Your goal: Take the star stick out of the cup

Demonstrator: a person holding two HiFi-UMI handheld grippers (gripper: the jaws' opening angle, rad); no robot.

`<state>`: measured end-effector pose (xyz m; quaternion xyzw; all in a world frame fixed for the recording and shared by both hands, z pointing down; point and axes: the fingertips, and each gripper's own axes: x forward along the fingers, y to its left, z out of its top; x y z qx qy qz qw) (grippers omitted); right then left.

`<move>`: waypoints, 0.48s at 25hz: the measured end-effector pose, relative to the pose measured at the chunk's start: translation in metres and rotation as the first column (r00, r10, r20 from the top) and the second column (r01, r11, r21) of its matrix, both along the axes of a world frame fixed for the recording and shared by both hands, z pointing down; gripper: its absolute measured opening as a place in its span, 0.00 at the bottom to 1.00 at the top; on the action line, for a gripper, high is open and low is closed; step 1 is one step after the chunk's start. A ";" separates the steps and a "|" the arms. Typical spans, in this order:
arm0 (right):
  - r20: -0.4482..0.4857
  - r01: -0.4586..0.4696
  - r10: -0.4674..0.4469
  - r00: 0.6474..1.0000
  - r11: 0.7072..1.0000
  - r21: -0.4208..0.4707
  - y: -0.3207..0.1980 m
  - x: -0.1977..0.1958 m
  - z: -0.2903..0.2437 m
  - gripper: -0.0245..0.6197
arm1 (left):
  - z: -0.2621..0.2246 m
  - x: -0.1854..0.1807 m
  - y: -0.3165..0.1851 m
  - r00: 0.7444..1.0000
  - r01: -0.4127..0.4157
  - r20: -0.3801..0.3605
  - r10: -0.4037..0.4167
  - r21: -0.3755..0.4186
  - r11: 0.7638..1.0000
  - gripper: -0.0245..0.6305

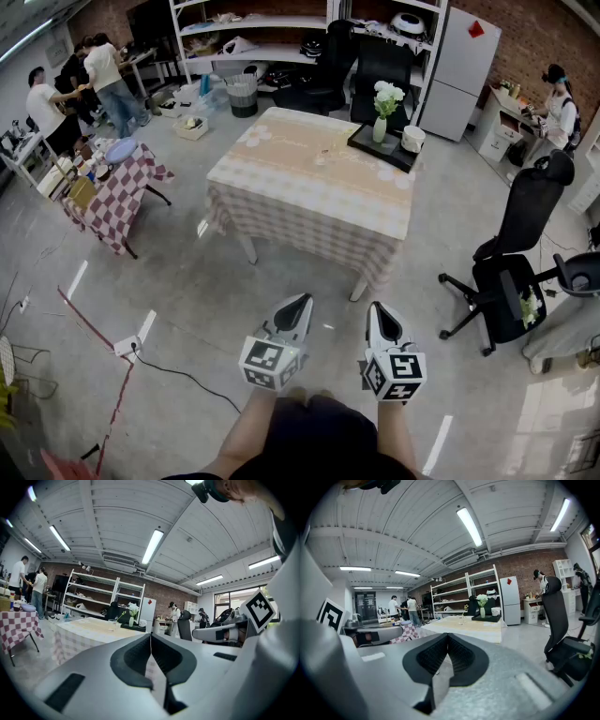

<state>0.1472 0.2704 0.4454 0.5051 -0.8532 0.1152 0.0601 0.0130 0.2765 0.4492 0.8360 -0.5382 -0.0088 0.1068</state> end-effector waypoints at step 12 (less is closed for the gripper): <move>-0.007 0.024 -0.024 1.000 1.000 0.011 0.000 0.014 0.001 0.04 | 0.005 0.019 0.004 1.000 0.010 -0.006 -0.010 0.004 1.000 0.05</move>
